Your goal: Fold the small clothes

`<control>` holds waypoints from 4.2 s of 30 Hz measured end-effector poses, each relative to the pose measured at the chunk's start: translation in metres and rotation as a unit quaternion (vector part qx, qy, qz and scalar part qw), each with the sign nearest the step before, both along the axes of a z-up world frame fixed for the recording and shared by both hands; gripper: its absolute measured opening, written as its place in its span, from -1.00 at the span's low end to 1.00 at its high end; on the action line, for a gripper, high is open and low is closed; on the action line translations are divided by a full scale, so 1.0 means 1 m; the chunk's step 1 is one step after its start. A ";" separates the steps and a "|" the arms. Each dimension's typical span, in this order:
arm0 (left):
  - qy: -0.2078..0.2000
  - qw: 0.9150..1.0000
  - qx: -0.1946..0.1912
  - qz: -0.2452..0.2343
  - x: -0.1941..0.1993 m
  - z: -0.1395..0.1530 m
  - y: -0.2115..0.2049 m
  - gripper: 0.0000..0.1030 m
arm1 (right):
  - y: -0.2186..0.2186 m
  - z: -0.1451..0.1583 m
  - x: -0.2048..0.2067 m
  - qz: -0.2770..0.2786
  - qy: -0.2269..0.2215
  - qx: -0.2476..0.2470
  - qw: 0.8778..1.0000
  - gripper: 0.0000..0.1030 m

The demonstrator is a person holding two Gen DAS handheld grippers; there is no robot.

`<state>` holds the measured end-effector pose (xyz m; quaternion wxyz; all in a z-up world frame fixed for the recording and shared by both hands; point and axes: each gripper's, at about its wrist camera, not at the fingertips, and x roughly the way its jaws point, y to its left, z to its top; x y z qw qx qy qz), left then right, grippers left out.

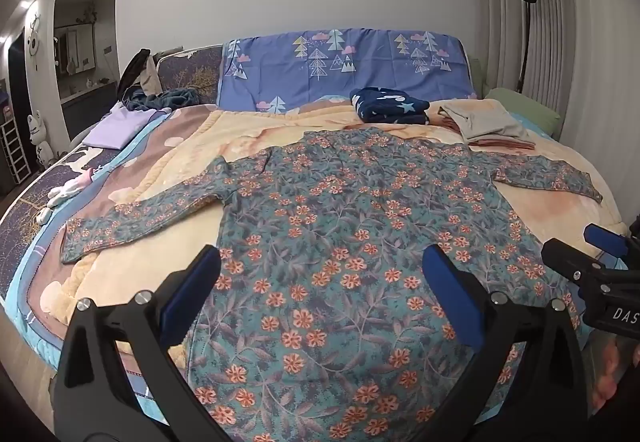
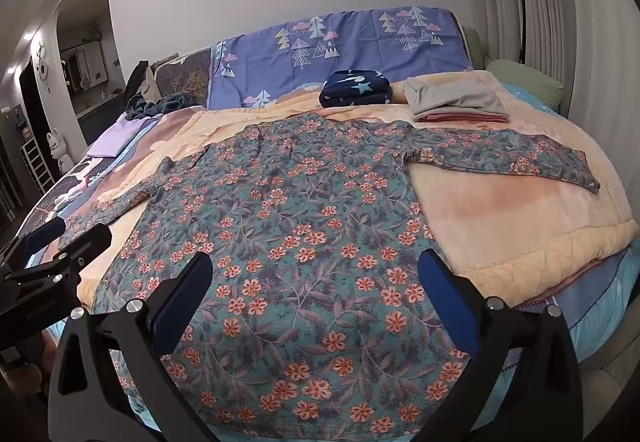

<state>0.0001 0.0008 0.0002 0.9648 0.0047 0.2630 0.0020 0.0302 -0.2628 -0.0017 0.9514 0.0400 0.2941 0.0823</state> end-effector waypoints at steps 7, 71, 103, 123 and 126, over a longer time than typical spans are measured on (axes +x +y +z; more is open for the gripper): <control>0.000 1.000 0.014 0.004 -0.002 -0.002 -0.001 0.96 | 0.001 0.003 -0.003 -0.003 -0.006 -0.004 1.000 0.97; -0.020 1.000 -0.003 -0.021 -0.013 0.000 0.004 0.96 | 0.005 0.008 -0.011 0.002 -0.026 0.010 1.000 0.97; -0.031 0.999 -0.030 -0.012 -0.011 0.001 0.028 0.96 | 0.012 0.003 -0.004 0.013 -0.024 0.012 1.000 0.97; -0.031 0.995 -0.089 0.035 -0.003 -0.013 0.104 0.96 | 0.022 -0.008 0.004 0.044 -0.019 0.001 0.999 0.97; -0.024 0.989 -0.128 0.067 -0.001 -0.019 0.140 0.96 | 0.021 -0.012 0.007 0.049 -0.012 0.007 0.999 0.97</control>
